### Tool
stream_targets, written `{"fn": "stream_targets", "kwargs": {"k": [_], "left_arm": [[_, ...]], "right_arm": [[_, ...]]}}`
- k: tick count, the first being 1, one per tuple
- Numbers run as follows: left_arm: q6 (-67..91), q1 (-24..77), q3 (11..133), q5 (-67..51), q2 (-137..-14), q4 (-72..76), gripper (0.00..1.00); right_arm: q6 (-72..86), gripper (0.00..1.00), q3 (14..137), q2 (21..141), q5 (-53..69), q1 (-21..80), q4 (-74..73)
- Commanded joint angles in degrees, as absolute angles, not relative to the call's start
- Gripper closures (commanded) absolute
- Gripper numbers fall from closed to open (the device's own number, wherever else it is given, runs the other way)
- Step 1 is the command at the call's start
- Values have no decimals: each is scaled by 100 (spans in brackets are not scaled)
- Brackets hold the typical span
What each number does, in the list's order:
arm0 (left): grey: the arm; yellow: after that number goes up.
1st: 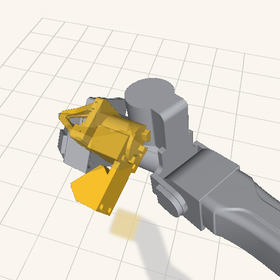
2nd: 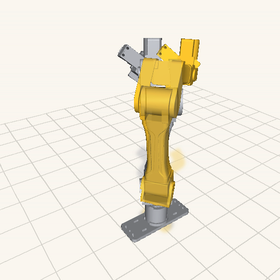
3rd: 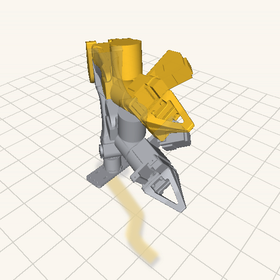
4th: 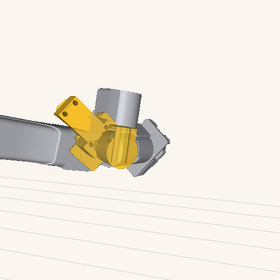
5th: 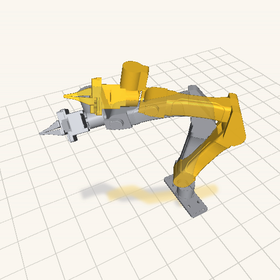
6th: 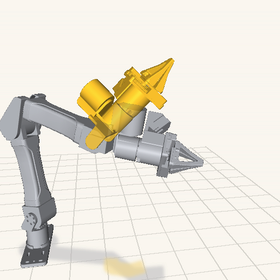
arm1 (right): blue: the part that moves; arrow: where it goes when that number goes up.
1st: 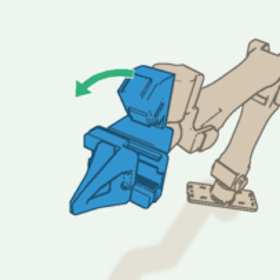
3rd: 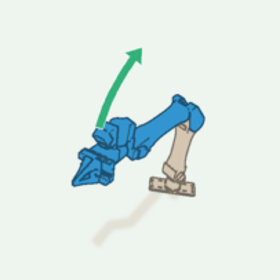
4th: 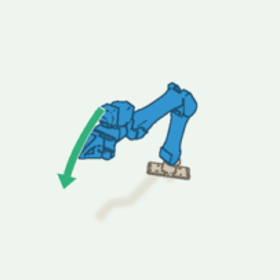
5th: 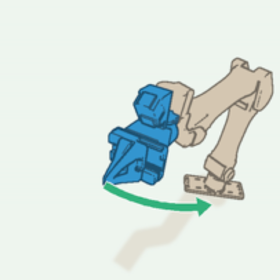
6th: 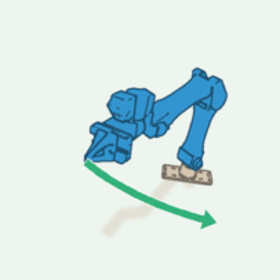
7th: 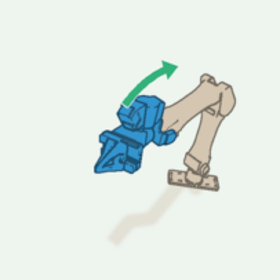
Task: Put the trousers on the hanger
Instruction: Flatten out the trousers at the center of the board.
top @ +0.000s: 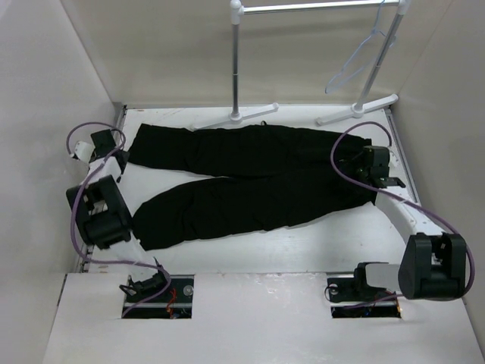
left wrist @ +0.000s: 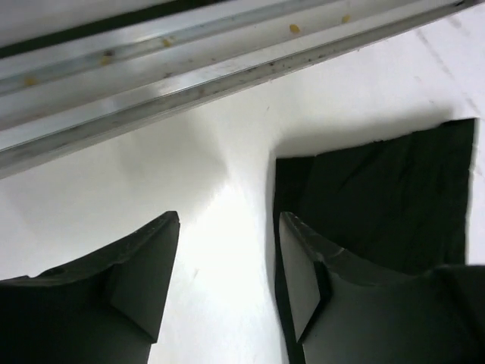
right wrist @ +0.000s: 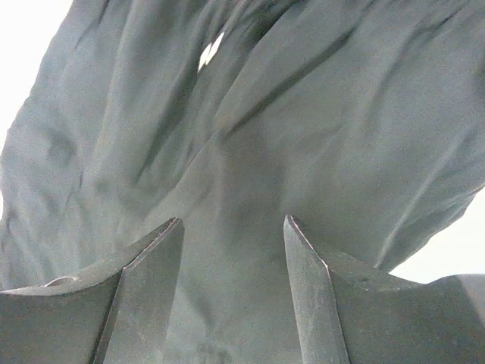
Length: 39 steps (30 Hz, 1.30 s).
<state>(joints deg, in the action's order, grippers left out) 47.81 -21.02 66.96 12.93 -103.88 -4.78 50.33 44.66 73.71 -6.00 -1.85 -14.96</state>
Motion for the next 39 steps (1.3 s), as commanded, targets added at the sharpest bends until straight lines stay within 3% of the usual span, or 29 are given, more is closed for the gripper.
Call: {"fn": "stream_targets", "kwargs": {"k": [1, 3, 8, 12, 20, 24, 26, 31, 35, 37, 39], "left_arm": [[4641, -2062, 6137, 1695, -8933, -922, 46], [4597, -1939, 5628, 1828, -8265, -1281, 44], [4457, -1745, 4458, 1443, -7244, -2012, 42], [3956, -1701, 3895, 722, -7128, -1952, 41], [3902, -1657, 3595, 851, -7400, -1310, 43], [3850, -1665, 3796, 1361, -7585, -1344, 84], [3876, -1701, 4024, 1581, -7367, -1555, 92], [3823, -1692, 4947, 2311, -6873, -1959, 96], [3806, -1692, 5658, 2390, -7328, -2004, 96], [3806, -1736, 5914, 2504, -7811, -1978, 92], [3797, -1814, 6204, 2593, -8426, -2030, 83]], "right_arm": [[4940, 39, 4386, 6936, -624, 153, -1582], [4922, 44, 4316, 6689, -589, 390, -1661], [4931, 77, 4122, 6057, -396, 935, -1933], [4931, 81, 3921, 5416, -386, 1365, -2197], [5229, 76, 3191, 4597, -334, 2525, -2119], [5335, 74, 3059, 4474, -404, 2808, -2136], [5309, 72, 3041, 4447, -413, 2808, -2162], [5151, 60, 3041, 4517, -378, 2396, -2223], [5028, 41, 3085, 4675, -448, 1948, -2285], [4992, 34, 3138, 4728, -448, 1693, -2311], [4983, 28, 3190, 4790, -457, 1429, -2294]]}}
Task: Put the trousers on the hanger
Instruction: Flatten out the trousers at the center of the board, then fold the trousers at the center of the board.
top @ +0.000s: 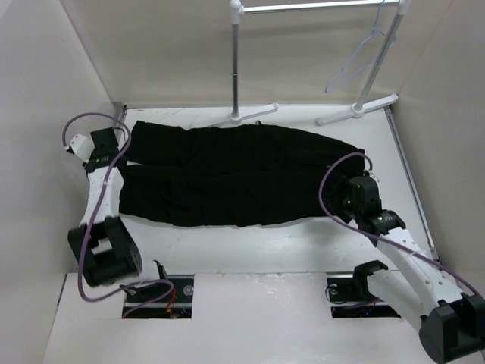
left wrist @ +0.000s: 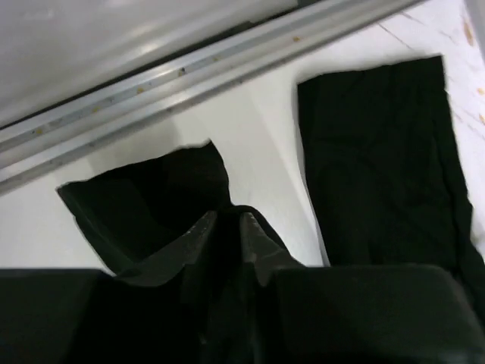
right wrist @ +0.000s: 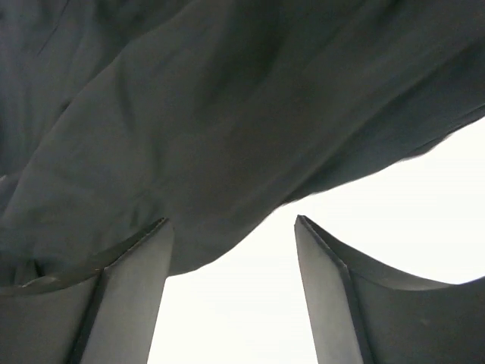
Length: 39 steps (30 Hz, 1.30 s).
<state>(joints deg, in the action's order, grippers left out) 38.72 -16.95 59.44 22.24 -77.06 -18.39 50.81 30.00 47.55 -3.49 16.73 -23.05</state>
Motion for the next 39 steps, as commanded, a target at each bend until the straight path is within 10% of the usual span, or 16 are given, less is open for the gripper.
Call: {"fn": "stream_targets", "kwargs": {"k": [1, 5, 10, 13, 18, 24, 34, 39], "left_arm": [[3806, -1876, 6362, 2549, -8698, -2117, 71], [3806, -1842, 6505, 2583, -8729, -2304, 46], [3954, -1859, 5610, 2523, -7605, -2355, 40], [4200, -1841, 4740, 2435, -6814, -2653, 41], [4526, -2201, 3605, 1987, -5864, -3146, 42], [4553, -2421, 3366, 1925, -5941, -2840, 42], [4614, -2711, 3305, 1714, -6293, -2479, 43], [4614, -2992, 3164, 1697, -6214, -2391, 43]], "right_arm": [[4975, 27, 3217, 4860, -483, 1289, -2268], [4922, 37, 3331, 5080, -597, 753, -2320], [4939, 89, 3340, 5062, -800, 59, -2583], [4948, 87, 3243, 5054, -765, -425, -2593], [5168, 50, 2875, 5001, -862, -663, -2453], [5388, 44, 2628, 5307, -457, -813, -1795], [5633, 55, 2883, 7064, -756, -831, -959], [5836, 88, 3076, 7453, -694, -883, -852]]}}
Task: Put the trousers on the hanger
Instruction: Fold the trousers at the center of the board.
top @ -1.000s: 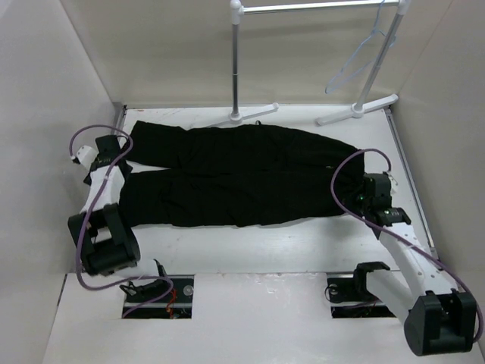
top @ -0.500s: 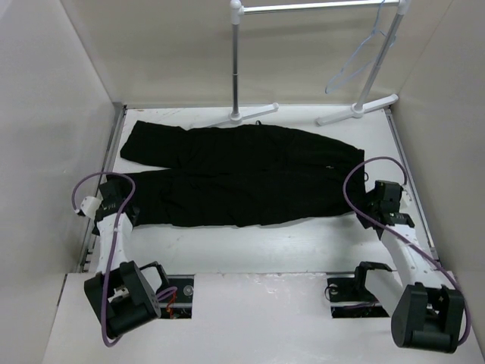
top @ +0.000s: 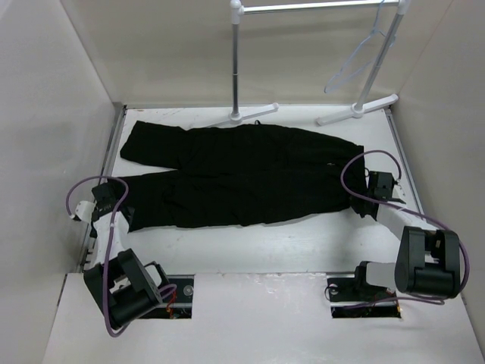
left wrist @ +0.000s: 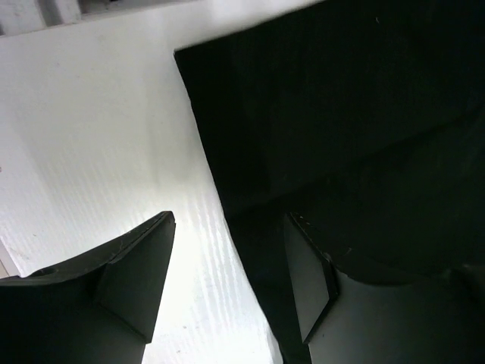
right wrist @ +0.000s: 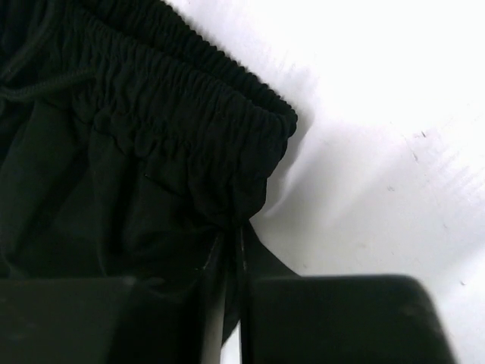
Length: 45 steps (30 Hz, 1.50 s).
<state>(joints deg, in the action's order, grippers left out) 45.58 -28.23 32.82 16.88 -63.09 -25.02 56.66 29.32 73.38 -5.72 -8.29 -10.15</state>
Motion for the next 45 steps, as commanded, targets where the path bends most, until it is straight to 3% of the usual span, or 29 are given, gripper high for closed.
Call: {"fn": "stream_targets", "kwargs": {"k": [1, 10, 16, 21, 26, 36, 45], "left_arm": [[4614, -3045, 3155, 1670, -6205, -2356, 43], [5061, -3098, 3313, 1845, -6494, -2663, 58], [5317, -3203, 2989, 1811, -7005, -1540, 59], [5265, -3371, 3102, 1591, -6856, -1248, 88], [5238, -3345, 3506, 1749, -6785, -1345, 100], [4985, -2931, 5008, 2680, -5730, -3366, 100], [4799, -2308, 6968, 2856, -7258, -3191, 100]], "right_arm": [[5836, 90, 3120, 7392, -712, -857, -887], [5775, 88, 3059, 7128, -747, -769, -1116], [5713, 89, 3050, 6909, -694, -734, -1151], [5599, 90, 3015, 6584, -747, -743, -1397], [5520, 91, 2979, 6276, -773, -769, -1687], [5089, 93, 3216, 4976, -984, -839, -3286], [5018, 92, 4261, 5527, -1178, -936, -3077]]}}
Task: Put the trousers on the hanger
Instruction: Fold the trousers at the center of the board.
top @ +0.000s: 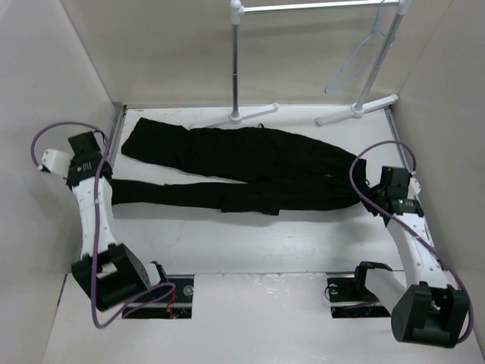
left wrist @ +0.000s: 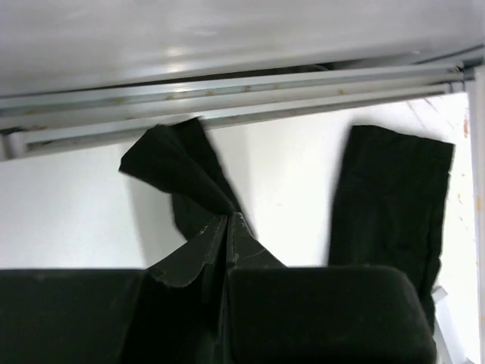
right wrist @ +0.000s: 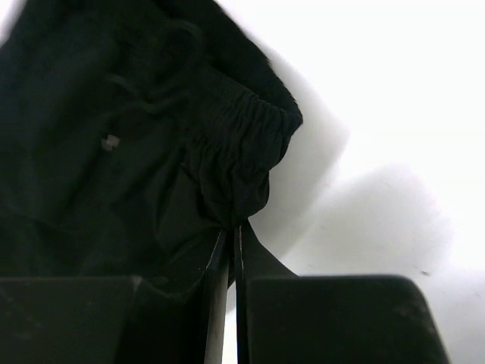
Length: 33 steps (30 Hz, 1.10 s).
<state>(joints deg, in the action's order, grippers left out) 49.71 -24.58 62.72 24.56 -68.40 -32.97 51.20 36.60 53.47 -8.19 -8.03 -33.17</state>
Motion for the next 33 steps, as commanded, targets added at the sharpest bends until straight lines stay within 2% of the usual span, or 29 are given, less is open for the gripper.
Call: {"fn": "stream_targets", "kwargs": {"k": [1, 7, 16, 20, 23, 24, 27, 29, 31, 33], "left_arm": [[4747, -2220, 7257, 2926, -7512, -3173, 100], [4448, -1772, 9023, 3102, -8997, -3181, 100], [3903, -1385, 11994, 3217, -11801, -3392, 100], [3753, -1288, 13532, 3261, -13084, -3446, 99], [3630, -1200, 14149, 3243, -13674, -3069, 97], [3612, -1174, 14229, 3217, -13806, -2919, 93], [3490, -1112, 14125, 2919, -13905, -2384, 74], [3419, -1112, 13827, 2848, -13668, -2023, 59], [3331, -1103, 13545, 2813, -13361, -1802, 50], [3366, -1103, 13012, 2716, -12879, -1802, 47]], "right_arm": [[5036, 92, 4428, 5659, -1169, -954, -2998], [4992, 91, 5719, 6826, -1073, -945, -2760], [5010, 88, 8495, 9910, -467, -1103, -2741], [5062, 87, 9779, 11106, -501, -1094, -2979], [5071, 87, 10474, 11696, -641, -1094, -3225], [5097, 83, 10659, 11846, -659, -1060, -3286], [5107, 52, 10889, 12015, -747, -928, -3226], [5045, 36, 10855, 11927, -808, -849, -3147], [4992, 27, 10671, 11717, -791, -813, -3112], [4826, 21, 10172, 11305, -791, -778, -2937]]}}
